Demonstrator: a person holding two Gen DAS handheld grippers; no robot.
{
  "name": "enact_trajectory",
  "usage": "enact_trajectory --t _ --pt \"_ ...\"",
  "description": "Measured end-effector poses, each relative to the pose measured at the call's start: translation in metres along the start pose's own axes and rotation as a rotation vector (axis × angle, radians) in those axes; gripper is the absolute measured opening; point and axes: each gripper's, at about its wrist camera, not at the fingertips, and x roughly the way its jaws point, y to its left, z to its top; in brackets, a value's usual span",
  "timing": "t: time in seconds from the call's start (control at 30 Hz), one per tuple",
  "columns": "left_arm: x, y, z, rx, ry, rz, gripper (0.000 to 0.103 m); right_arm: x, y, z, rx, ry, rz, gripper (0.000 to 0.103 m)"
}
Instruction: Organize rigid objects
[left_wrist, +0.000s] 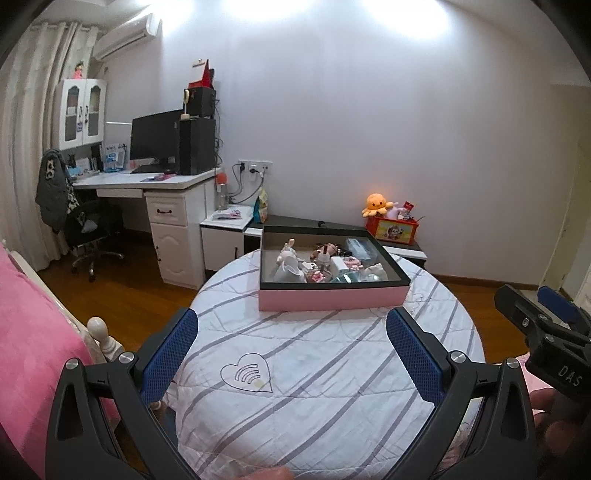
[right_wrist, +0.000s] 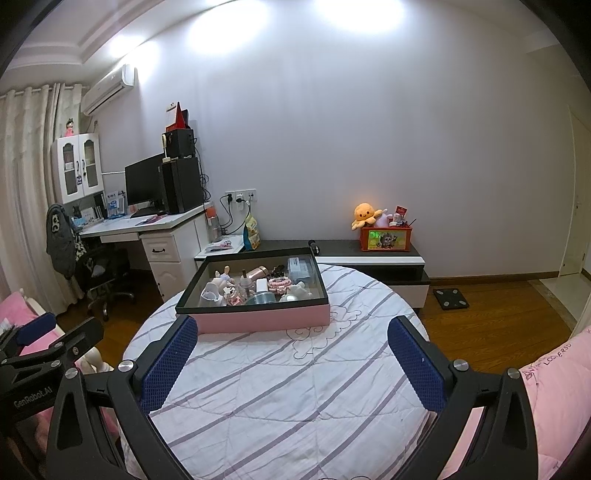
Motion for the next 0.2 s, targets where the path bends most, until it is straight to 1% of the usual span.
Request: enact_trajectory --t 0.2 --pt "0.0001 -0.0001 0.0002 0.002 -0.007 -0.012 0.103 0.0014 0.0 -0.0009 0.0 0.004 0.001 0.103"
